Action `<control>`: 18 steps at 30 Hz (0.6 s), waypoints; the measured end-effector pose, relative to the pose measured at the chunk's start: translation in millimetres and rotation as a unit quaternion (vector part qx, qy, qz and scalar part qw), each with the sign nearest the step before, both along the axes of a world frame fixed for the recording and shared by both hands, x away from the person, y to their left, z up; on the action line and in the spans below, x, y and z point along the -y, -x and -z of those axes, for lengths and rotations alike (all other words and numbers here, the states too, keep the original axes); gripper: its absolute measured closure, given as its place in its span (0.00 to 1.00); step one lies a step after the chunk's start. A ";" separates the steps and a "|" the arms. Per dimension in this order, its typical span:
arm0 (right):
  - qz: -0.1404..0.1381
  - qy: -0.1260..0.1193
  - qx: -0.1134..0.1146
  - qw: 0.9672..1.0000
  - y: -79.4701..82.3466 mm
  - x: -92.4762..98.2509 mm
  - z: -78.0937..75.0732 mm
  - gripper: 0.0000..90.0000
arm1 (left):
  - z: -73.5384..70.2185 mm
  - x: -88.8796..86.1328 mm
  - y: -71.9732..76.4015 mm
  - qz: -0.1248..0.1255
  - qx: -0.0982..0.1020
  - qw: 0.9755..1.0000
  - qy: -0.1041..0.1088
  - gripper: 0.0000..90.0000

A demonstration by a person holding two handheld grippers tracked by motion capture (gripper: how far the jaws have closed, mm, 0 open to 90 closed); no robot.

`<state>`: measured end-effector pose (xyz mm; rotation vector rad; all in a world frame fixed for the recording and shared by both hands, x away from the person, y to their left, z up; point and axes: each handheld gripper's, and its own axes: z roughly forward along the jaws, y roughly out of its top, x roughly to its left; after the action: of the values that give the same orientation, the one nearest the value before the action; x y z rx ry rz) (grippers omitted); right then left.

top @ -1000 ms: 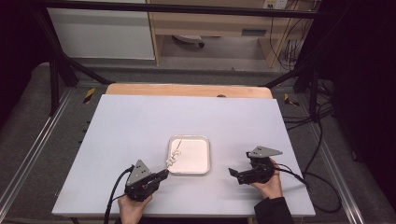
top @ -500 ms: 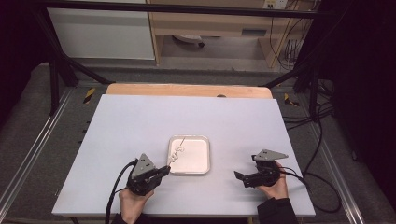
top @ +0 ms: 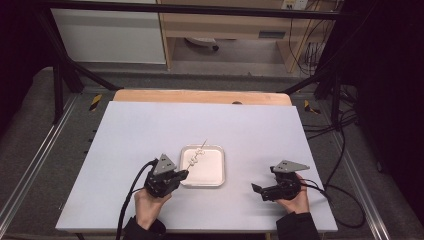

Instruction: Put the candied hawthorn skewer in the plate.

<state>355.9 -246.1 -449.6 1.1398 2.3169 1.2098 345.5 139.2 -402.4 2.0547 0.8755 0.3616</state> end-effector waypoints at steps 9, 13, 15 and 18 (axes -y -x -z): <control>-0.002 -0.004 -0.003 1.000 -0.2 -0.6 0.4 0.01 | -0.8 10.6 -16.6 -0.007 -0.013 1.000 -0.019 0.98; -0.003 -0.002 -0.002 1.000 -0.6 -0.7 0.9 0.01 | 4.0 17.9 -23.1 -0.011 -0.021 0.999 -0.033 0.98; -0.003 -0.002 -0.003 1.000 -0.7 -0.9 1.2 0.01 | 7.4 21.6 -25.7 -0.012 -0.026 0.999 -0.043 0.98; -0.004 -0.001 -0.006 1.000 -0.9 -1.0 1.3 0.01 | 12.8 26.9 -27.9 -0.014 -0.033 0.998 -0.056 0.98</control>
<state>356.8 -245.1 -450.9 1.1411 2.3317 1.2127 373.4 112.3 -415.2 2.1697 0.9437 0.3666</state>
